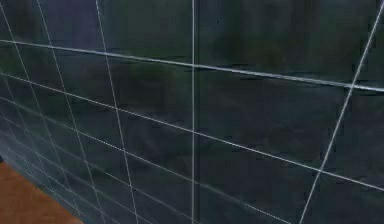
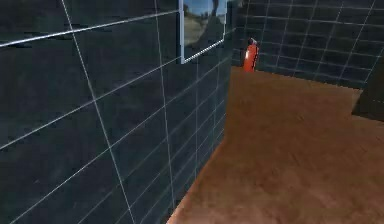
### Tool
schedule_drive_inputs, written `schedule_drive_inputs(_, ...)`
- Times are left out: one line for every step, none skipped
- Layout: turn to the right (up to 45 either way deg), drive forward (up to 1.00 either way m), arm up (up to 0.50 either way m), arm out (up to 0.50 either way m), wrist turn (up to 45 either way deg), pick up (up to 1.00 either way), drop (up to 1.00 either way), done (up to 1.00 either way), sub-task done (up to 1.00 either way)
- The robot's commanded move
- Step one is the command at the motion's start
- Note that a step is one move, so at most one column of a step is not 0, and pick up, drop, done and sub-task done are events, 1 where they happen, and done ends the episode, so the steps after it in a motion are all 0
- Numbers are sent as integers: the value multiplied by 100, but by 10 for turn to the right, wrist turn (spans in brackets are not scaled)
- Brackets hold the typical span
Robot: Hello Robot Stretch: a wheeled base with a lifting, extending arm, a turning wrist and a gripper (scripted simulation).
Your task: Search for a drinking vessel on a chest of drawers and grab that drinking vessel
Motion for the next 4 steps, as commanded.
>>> schedule_drive_inputs(-450, 0, 0, 0, 0, 0, 0, 0, 0)
schedule_drive_inputs(-450, 0, 0, 0, 0, 0, 0, 0, 0)
schedule_drive_inputs(-450, 0, 0, 0, 0, 0, 0, 0, 0)
schedule_drive_inputs(-120, 0, 0, 0, 0, 0, 0, 0, 0)
